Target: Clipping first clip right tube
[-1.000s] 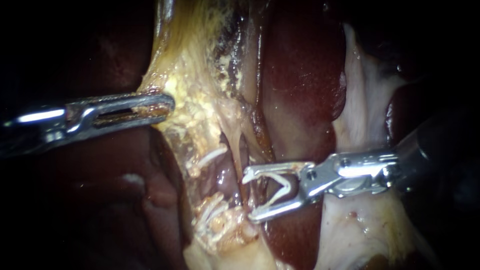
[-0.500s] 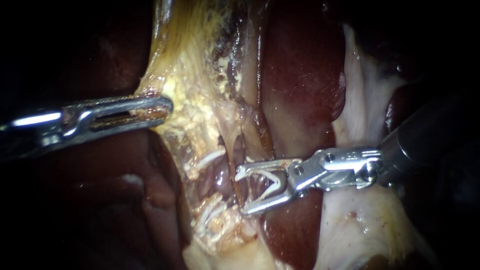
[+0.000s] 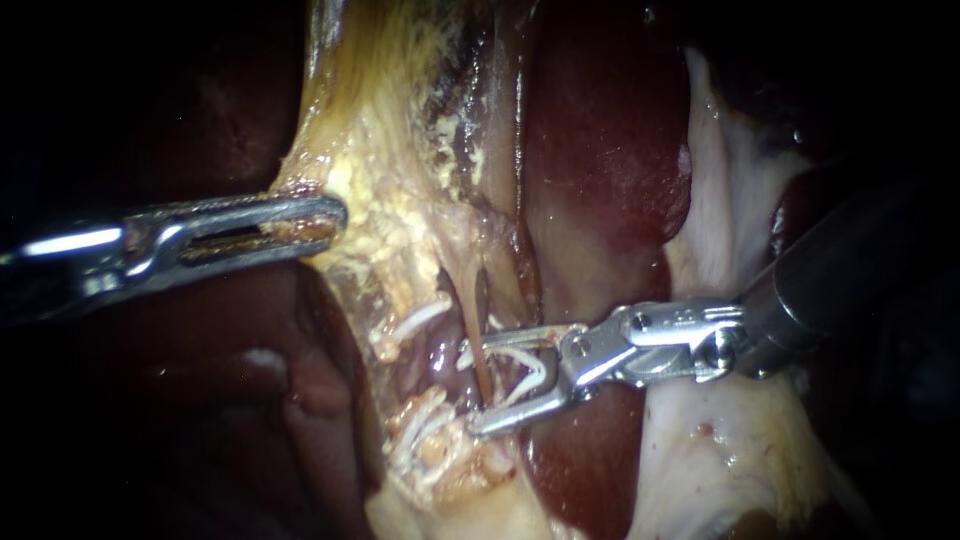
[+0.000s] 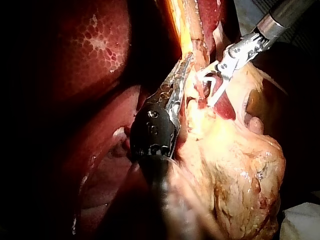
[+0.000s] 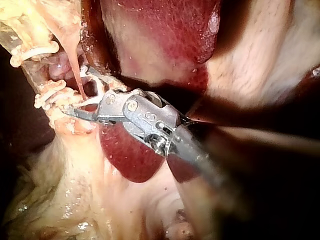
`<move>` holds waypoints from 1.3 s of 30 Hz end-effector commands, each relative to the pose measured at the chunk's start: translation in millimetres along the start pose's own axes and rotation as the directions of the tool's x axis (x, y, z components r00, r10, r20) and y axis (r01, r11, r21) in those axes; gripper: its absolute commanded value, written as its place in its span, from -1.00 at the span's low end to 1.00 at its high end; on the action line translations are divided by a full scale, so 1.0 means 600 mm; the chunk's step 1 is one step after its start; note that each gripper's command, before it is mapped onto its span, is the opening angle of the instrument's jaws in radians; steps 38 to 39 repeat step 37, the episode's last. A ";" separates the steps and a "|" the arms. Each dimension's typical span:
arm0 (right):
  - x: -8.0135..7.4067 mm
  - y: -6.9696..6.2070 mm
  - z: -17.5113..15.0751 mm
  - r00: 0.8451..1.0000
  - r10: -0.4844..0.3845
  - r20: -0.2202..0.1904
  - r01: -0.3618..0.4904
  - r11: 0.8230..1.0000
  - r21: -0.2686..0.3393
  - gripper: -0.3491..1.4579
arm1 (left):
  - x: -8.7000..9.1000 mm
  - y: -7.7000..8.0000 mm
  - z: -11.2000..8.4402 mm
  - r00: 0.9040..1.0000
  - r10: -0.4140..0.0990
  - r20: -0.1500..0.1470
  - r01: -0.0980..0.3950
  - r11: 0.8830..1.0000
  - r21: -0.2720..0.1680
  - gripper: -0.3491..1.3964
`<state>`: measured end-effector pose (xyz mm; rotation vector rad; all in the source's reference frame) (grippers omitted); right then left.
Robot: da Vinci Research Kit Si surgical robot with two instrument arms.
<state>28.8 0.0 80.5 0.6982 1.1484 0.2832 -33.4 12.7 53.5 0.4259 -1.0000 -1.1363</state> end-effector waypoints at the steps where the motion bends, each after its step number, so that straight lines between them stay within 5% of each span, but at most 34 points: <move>1: 0.0003 -0.0003 0.0004 1.000 0.008 0.000 -0.008 1.000 0.005 0.01 | 0.0000 0.0000 0.0001 1.000 0.000 0.000 0.000 1.000 0.000 -1.00; 14: 0.0009 0.0000 0.0017 1.000 0.026 0.000 -0.026 1.000 0.005 -0.08 | 0.0000 0.0000 0.0001 1.000 0.000 0.000 0.000 1.000 0.000 -1.00; 16: 0.0008 -0.0001 0.0009 1.000 0.025 0.001 -0.025 1.000 0.010 -0.40 | 0.0000 0.0000 0.0001 1.000 0.000 0.000 0.000 1.000 0.000 -1.00; 18: 0.0004 -0.0004 -0.0006 0.998 0.063 0.013 -0.063 0.998 0.022 -0.93 | 0.0000 0.0000 0.0001 1.000 0.000 0.000 0.000 1.000 0.000 -1.00; 19: 0.0003 -0.0005 -0.0011 0.997 0.074 0.022 -0.074 0.997 0.023 -1.00 | 0.0000 0.0000 0.0000 1.000 0.000 0.000 0.000 1.000 0.000 -1.00; 39: -0.0001 -0.0008 -0.0015 0.993 0.112 0.031 -0.113 0.993 0.030 -1.00 | 0.0000 0.0001 0.0001 1.000 0.000 0.000 0.000 1.000 0.000 -1.00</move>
